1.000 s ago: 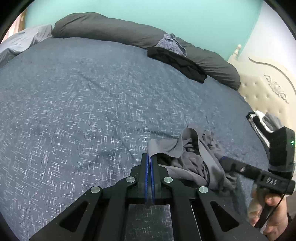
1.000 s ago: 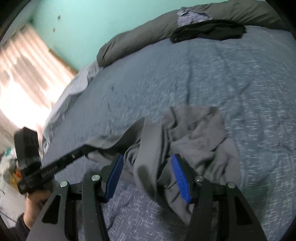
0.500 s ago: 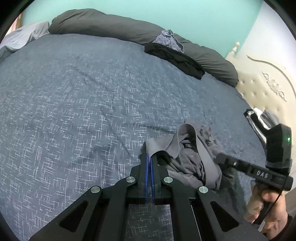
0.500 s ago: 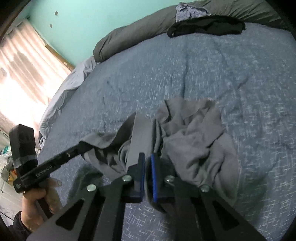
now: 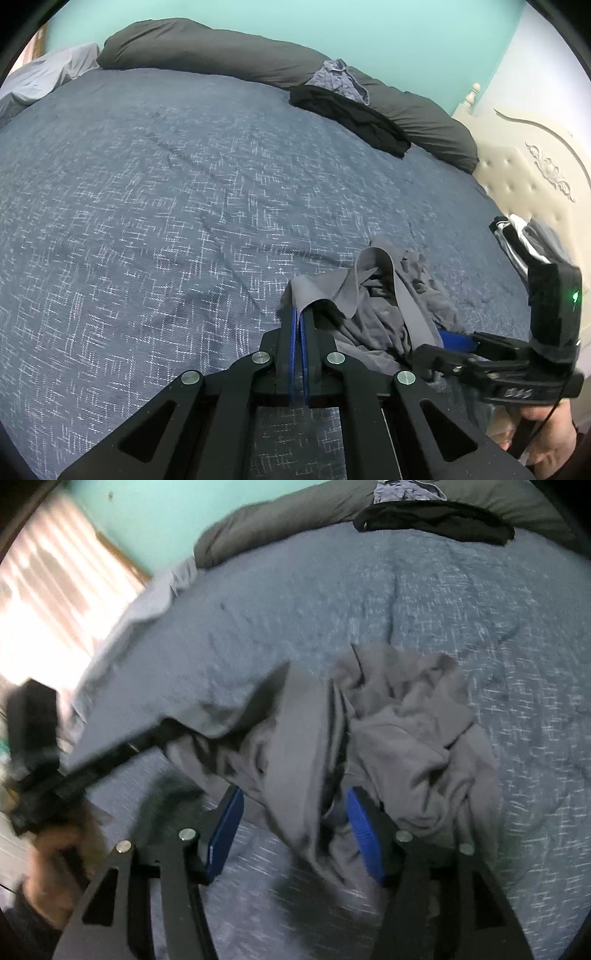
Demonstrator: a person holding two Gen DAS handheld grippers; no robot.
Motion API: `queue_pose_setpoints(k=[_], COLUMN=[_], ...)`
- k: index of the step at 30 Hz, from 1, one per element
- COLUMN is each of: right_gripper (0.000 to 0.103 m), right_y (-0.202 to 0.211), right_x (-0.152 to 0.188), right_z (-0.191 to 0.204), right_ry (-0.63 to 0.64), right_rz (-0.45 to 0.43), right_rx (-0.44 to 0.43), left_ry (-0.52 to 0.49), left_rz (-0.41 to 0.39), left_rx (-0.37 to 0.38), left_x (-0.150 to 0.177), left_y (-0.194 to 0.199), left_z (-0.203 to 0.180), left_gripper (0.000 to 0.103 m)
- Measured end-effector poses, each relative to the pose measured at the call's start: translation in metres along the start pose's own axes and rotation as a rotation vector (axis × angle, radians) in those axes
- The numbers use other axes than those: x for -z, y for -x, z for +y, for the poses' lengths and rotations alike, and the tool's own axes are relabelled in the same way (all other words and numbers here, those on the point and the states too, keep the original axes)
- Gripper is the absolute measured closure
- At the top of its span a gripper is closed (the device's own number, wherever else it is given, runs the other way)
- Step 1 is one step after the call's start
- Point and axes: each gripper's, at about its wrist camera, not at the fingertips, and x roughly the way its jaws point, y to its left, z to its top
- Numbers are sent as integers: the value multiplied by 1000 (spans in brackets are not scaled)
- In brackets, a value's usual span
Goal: Fold clothes
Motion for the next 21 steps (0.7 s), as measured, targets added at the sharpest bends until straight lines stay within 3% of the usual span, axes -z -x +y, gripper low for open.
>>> queue_pose_setpoints(k=[2, 5, 12, 21], right_gripper=[86, 95, 96, 96], right_y=[-4, 4, 47, 92], right_x=[3, 1, -19, -26], right_z=[1, -7, -29, -69], right_ry=[26, 8, -90, -141], right_rz=[11, -18, -195, -342], right_rx=[37, 36, 10, 49], left_ry=[2, 3, 2, -37], left_rz=[-1, -3, -9, -30], left_rx=[-1, -3, -10, -17], left_x=[0, -1, -2, -5], left_y=[0, 0, -1, -5], left_z=[1, 3, 4, -9], left_gripper=[101, 101, 101, 101])
